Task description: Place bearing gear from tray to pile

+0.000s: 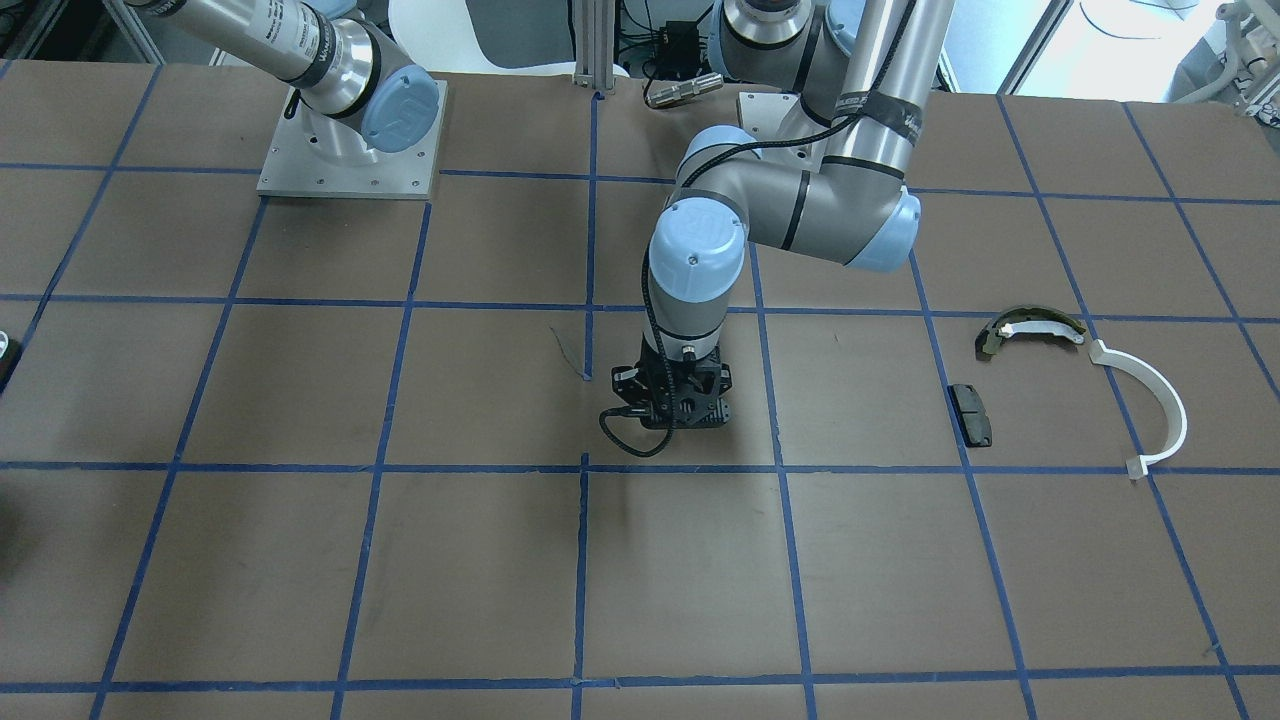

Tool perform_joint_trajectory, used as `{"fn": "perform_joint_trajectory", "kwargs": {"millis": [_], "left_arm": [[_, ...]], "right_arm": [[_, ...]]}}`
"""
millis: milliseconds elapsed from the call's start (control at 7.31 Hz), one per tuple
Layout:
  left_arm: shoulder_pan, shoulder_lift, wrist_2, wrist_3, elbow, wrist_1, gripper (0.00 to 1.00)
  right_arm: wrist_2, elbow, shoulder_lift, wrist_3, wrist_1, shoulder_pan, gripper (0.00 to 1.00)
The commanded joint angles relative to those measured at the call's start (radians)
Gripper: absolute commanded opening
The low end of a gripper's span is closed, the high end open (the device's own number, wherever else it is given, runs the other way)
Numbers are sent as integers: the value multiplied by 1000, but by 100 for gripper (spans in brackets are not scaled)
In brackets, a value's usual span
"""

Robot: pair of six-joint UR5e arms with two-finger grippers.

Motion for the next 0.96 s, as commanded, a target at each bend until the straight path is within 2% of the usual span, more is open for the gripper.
{"fn": "perform_joint_trajectory", "kwargs": {"millis": [0, 137, 411, 547, 821], "left_arm": [[216, 83, 89, 213, -2, -153, 0], [320, 125, 105, 334, -3, -230, 0], [536, 157, 172, 579, -15, -266, 0], [638, 142, 176, 693, -20, -256, 0], [782, 93, 168, 914, -20, -179, 0]], "right_arm": [[-9, -1, 18, -2, 0, -7, 60], [-11, -1, 22, -5, 0, -15, 60], [-11, 1, 25, -28, 0, -19, 57], [-9, 3, 25, -28, 0, -19, 42], [-12, 3, 27, -31, 0, -19, 1]]}}
